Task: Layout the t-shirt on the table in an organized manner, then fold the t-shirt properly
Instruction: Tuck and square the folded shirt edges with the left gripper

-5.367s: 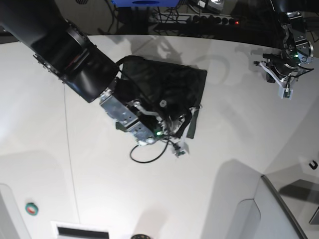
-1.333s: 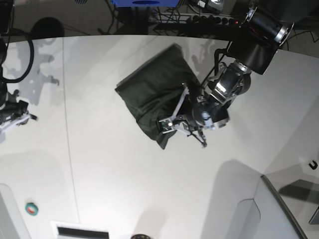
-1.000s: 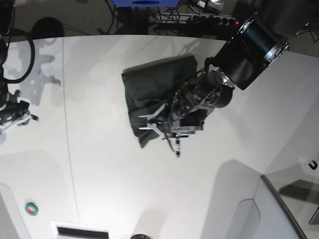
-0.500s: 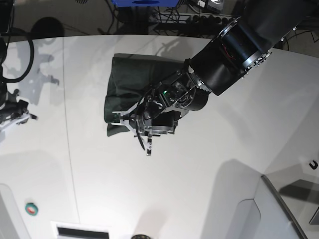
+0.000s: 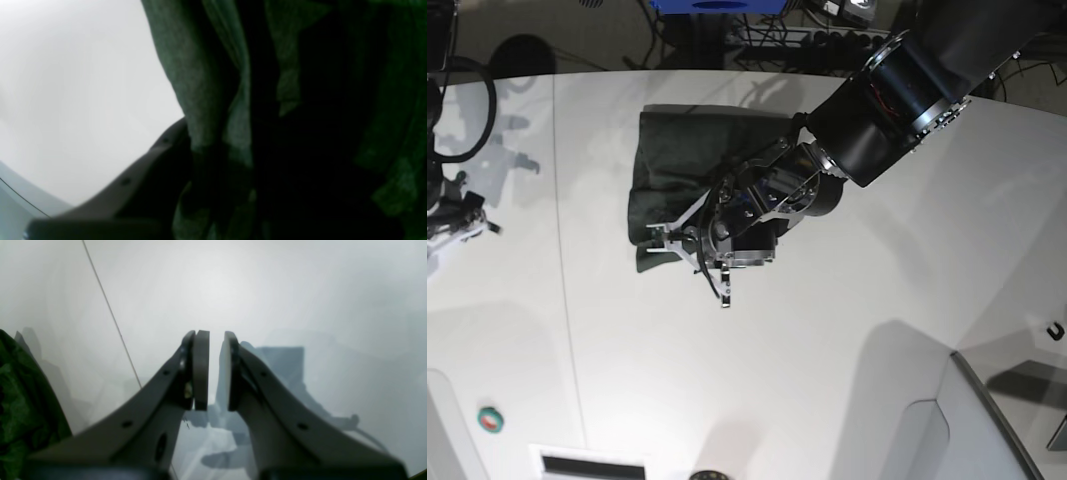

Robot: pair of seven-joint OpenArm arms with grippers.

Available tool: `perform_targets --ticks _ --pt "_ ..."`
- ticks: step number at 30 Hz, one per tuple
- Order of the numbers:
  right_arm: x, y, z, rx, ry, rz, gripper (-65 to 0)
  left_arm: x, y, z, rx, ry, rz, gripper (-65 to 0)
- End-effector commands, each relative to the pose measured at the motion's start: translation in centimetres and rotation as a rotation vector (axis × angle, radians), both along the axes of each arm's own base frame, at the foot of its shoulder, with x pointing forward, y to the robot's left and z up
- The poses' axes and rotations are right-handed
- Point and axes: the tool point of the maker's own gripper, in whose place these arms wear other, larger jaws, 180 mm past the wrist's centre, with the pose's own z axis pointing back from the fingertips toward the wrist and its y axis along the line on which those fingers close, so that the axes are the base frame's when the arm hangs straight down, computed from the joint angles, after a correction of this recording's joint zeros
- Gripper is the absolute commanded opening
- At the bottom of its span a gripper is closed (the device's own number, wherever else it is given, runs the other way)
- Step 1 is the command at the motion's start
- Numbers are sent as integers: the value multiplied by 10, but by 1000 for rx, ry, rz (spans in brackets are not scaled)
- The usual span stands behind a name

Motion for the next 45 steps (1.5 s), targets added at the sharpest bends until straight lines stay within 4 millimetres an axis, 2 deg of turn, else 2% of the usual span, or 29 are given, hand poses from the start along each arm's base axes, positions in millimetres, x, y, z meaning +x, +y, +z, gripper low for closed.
perform_targets --ticks 1,14,17,22,27,28,34,38,42,45 --pt "13 -11 16 -28 -50 -5 -570 -13 1 -7 6 53 -10 -650" --pt "16 -11 18 -28 -58 -5 -570 -5 1 -2 6 35 -12 -650" --pt "17 -11 19 -28 -61 -5 -570 4 1 4 7 16 -11 -650" --pt "18 -10 19 -28 -63 -2 -570 19 12 13 73 -11 14 -650" --pt "19 -9 20 -27 -63 0 -570 23 13 15 78 -22 12 -650" --pt "21 -8 21 -27 -68 2 -570 23 12 16 77 -22 11 -635" --pt "24 -8 23 -27 -74 2 -570 36 13 25 82 -50 11 -408" --pt "26 -8 25 -27 -79 2 -570 49 4 43 55 -92 2 -260" --pt "26 -8 24 -27 -78 3 -570 55 -3 54 36 -123 -10 -181" --pt "26 -8 25 -27 -80 3 -570 57 -11 64 12 -148 -24 -166"
